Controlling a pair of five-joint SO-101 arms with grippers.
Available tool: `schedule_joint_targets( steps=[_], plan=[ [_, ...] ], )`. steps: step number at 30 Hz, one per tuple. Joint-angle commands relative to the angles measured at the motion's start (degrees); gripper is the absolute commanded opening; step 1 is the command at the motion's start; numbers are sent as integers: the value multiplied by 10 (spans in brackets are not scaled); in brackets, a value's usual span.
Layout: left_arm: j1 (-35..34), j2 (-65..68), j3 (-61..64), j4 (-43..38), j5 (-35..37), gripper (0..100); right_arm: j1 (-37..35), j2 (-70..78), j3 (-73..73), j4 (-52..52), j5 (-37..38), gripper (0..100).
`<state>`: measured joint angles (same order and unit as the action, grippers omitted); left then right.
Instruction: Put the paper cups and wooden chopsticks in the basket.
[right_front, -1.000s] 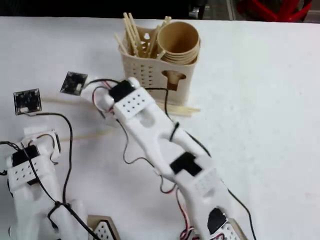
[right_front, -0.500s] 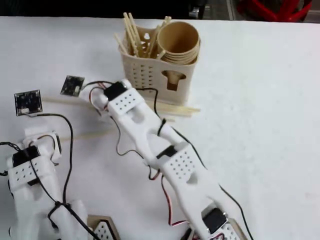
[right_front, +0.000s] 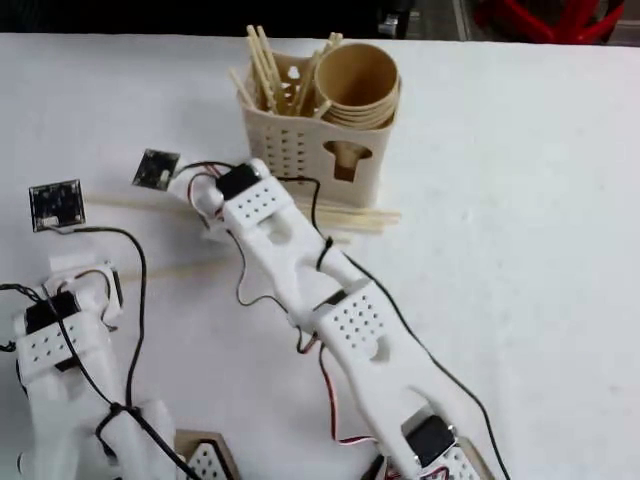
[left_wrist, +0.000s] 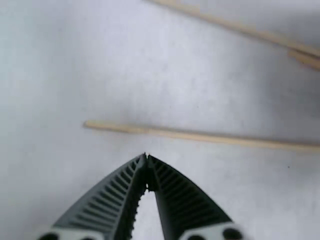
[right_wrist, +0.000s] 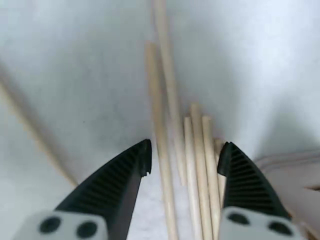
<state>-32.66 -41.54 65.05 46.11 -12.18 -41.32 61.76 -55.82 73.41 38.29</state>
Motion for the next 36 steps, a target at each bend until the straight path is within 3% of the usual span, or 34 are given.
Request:
schedule_joint_targets(
  steps=[1,11,24,36],
  plan=[
    [-4,-14,-3,-14,3,23,7,-6,-14,17,7,177],
    [-4,-13,-3,-15,3,23,0,-7,-15,93,83,19],
    [-4,-13,-3,-15,3,23,-9,-2,-111,222,83,18],
    [-4,-13,-3,-15,3,23,-12,35,-122,231,92,82]
  ],
)
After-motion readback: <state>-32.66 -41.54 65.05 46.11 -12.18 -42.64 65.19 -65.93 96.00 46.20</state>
